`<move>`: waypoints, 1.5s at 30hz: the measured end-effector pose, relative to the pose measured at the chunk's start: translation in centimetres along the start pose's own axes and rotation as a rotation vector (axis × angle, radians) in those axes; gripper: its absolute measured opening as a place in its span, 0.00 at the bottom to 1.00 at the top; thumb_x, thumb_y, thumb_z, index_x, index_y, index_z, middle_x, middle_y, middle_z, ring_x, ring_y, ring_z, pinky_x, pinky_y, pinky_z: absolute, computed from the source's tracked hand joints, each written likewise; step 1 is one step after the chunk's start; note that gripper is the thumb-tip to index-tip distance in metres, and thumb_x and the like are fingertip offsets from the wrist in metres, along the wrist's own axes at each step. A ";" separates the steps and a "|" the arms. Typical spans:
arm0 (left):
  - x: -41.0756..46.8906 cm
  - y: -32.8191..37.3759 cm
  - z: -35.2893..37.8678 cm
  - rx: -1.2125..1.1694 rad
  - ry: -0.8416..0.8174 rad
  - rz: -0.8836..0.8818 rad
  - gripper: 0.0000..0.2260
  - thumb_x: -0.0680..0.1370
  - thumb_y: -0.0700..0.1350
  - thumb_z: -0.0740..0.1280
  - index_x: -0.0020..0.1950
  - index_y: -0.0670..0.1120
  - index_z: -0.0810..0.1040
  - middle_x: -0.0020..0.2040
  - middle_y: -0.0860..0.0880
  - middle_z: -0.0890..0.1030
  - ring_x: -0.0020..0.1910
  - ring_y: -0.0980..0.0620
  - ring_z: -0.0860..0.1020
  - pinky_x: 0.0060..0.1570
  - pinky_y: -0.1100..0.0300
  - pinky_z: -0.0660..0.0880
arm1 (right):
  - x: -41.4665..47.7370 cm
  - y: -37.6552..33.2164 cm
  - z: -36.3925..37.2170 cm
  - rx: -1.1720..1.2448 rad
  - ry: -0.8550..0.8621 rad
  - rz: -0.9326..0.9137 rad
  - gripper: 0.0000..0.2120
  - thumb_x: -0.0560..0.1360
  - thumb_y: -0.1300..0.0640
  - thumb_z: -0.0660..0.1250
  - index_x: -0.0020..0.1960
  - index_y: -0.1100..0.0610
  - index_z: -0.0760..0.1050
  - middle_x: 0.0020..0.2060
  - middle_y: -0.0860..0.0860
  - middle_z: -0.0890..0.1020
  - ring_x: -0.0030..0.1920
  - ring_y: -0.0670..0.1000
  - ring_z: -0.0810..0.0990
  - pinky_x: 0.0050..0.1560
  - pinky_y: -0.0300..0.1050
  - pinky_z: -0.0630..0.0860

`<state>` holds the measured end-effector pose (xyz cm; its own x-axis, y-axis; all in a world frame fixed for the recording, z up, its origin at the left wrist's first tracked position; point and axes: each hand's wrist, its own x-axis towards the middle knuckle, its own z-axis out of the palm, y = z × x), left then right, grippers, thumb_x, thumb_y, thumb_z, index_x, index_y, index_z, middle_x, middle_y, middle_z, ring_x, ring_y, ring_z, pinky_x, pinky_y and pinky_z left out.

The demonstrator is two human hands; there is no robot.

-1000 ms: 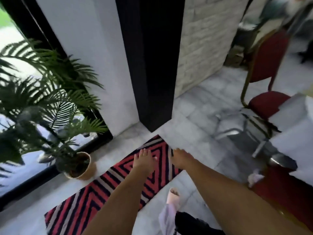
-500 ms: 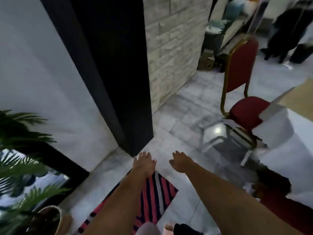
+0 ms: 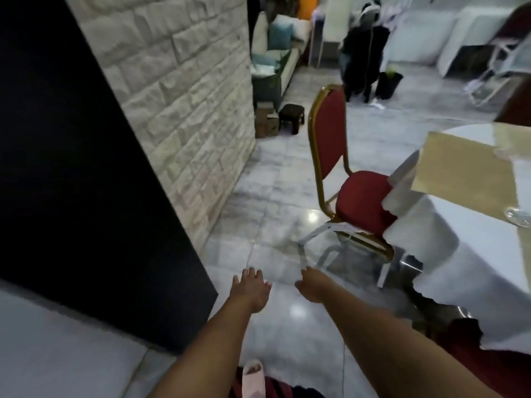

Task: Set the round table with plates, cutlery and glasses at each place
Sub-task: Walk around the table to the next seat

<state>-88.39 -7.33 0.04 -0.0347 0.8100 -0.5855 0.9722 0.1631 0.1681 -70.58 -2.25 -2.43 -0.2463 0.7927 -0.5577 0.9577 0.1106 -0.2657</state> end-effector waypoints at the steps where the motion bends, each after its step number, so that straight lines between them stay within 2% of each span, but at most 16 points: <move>1: 1.6 0.0 -1.3 0.023 -0.007 0.030 0.26 0.84 0.54 0.44 0.79 0.42 0.47 0.80 0.43 0.45 0.78 0.45 0.44 0.75 0.45 0.44 | 1.0 0.0 -1.0 0.035 0.001 0.025 0.23 0.81 0.50 0.56 0.72 0.60 0.66 0.70 0.58 0.69 0.70 0.60 0.69 0.70 0.53 0.67; 7: 8.7 3.8 -7.5 0.140 -0.012 0.232 0.26 0.84 0.54 0.46 0.78 0.42 0.50 0.79 0.43 0.49 0.78 0.45 0.47 0.75 0.45 0.45 | 3.7 2.9 -5.4 0.215 0.069 0.212 0.23 0.80 0.49 0.57 0.71 0.59 0.67 0.70 0.58 0.70 0.69 0.59 0.70 0.69 0.55 0.68; 12: 13.3 11.0 -11.1 0.195 0.011 0.430 0.25 0.83 0.53 0.47 0.77 0.43 0.55 0.79 0.43 0.53 0.78 0.45 0.50 0.75 0.45 0.49 | 4.1 8.3 -8.8 0.287 0.108 0.392 0.25 0.82 0.48 0.51 0.77 0.54 0.59 0.76 0.57 0.61 0.75 0.60 0.62 0.74 0.60 0.60; 15: 15.9 15.6 -12.4 0.244 0.014 0.515 0.25 0.83 0.53 0.48 0.77 0.43 0.56 0.78 0.42 0.55 0.77 0.44 0.52 0.75 0.45 0.51 | 3.8 12.0 -11.0 0.312 0.119 0.491 0.26 0.82 0.49 0.52 0.77 0.57 0.58 0.77 0.58 0.59 0.76 0.59 0.60 0.75 0.57 0.59; 17: 17.7 18.7 -13.4 0.248 0.015 0.559 0.25 0.83 0.53 0.48 0.77 0.43 0.55 0.78 0.42 0.54 0.77 0.44 0.53 0.75 0.44 0.51 | 4.0 14.7 -12.2 0.347 0.146 0.547 0.26 0.82 0.48 0.53 0.76 0.59 0.60 0.76 0.58 0.61 0.75 0.59 0.62 0.73 0.56 0.61; 19: 19.7 22.0 -14.5 0.256 -0.013 0.588 0.26 0.84 0.52 0.47 0.78 0.42 0.51 0.79 0.42 0.50 0.78 0.44 0.49 0.75 0.44 0.49 | 4.8 17.8 -13.2 0.387 0.175 0.598 0.26 0.80 0.46 0.53 0.73 0.58 0.64 0.73 0.57 0.65 0.71 0.59 0.66 0.71 0.54 0.64; 22: 22.6 26.5 -16.0 0.300 -0.028 0.600 0.27 0.83 0.53 0.46 0.79 0.42 0.48 0.79 0.42 0.48 0.78 0.44 0.47 0.75 0.44 0.47 | 4.8 20.9 -15.6 0.399 0.188 0.659 0.22 0.80 0.47 0.57 0.70 0.57 0.70 0.70 0.57 0.70 0.68 0.58 0.70 0.68 0.51 0.68; 28: 25.6 35.4 -18.3 0.309 -0.044 0.704 0.26 0.84 0.53 0.47 0.79 0.43 0.48 0.80 0.43 0.47 0.78 0.45 0.45 0.75 0.44 0.45 | 4.7 27.6 -20.9 0.391 0.251 0.695 0.23 0.80 0.50 0.59 0.72 0.57 0.67 0.71 0.57 0.69 0.70 0.57 0.69 0.68 0.48 0.68; 31: 27.0 39.3 -18.4 0.331 -0.079 0.758 0.26 0.84 0.53 0.46 0.79 0.43 0.47 0.80 0.44 0.46 0.78 0.45 0.44 0.75 0.45 0.44 | 4.2 30.3 -23.0 0.411 0.297 0.781 0.24 0.81 0.49 0.56 0.73 0.59 0.63 0.72 0.57 0.66 0.71 0.58 0.67 0.70 0.52 0.66; 35: 29.1 45.1 -19.0 0.413 -0.045 0.882 0.24 0.84 0.53 0.48 0.76 0.42 0.56 0.78 0.42 0.54 0.77 0.43 0.51 0.74 0.44 0.50 | 3.9 34.9 -26.1 0.441 0.356 0.862 0.25 0.82 0.49 0.53 0.74 0.61 0.61 0.74 0.57 0.64 0.73 0.59 0.64 0.71 0.55 0.64; 37: 30.3 48.2 -19.4 0.483 -0.056 0.947 0.22 0.83 0.50 0.49 0.75 0.42 0.58 0.78 0.41 0.54 0.77 0.42 0.51 0.74 0.43 0.52 | 3.5 37.3 -27.5 0.459 0.399 0.923 0.25 0.81 0.48 0.54 0.74 0.60 0.62 0.74 0.57 0.64 0.73 0.58 0.65 0.70 0.53 0.65; 39: 31.6 51.6 -19.9 0.518 -0.073 0.997 0.23 0.83 0.50 0.50 0.77 0.42 0.56 0.79 0.41 0.50 0.78 0.42 0.48 0.74 0.42 0.51 | 2.8 39.6 -28.5 0.494 0.450 0.991 0.25 0.80 0.47 0.56 0.73 0.60 0.64 0.74 0.57 0.65 0.70 0.59 0.69 0.67 0.51 0.68; 42: 32.8 56.4 -20.8 0.469 -0.060 1.065 0.25 0.84 0.53 0.48 0.78 0.43 0.51 0.79 0.43 0.50 0.78 0.44 0.48 0.75 0.44 0.50 | 1.6 42.7 -30.0 0.548 0.515 1.110 0.22 0.80 0.49 0.57 0.70 0.60 0.67 0.68 0.59 0.71 0.66 0.60 0.72 0.65 0.51 0.69; 45: 33.4 61.1 -21.7 0.475 -0.048 1.161 0.26 0.84 0.53 0.48 0.78 0.43 0.51 0.79 0.43 0.51 0.78 0.44 0.50 0.74 0.44 0.51 | 0.0 45.7 -31.4 0.589 0.516 1.189 0.23 0.83 0.50 0.53 0.73 0.62 0.64 0.72 0.60 0.67 0.72 0.59 0.66 0.71 0.50 0.62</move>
<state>-35.17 41.89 7.96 0.8951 0.3166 -0.3141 0.4112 -0.8584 0.3067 -22.18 21.68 10.13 0.8510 0.3760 -0.3666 0.3206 -0.9249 -0.2045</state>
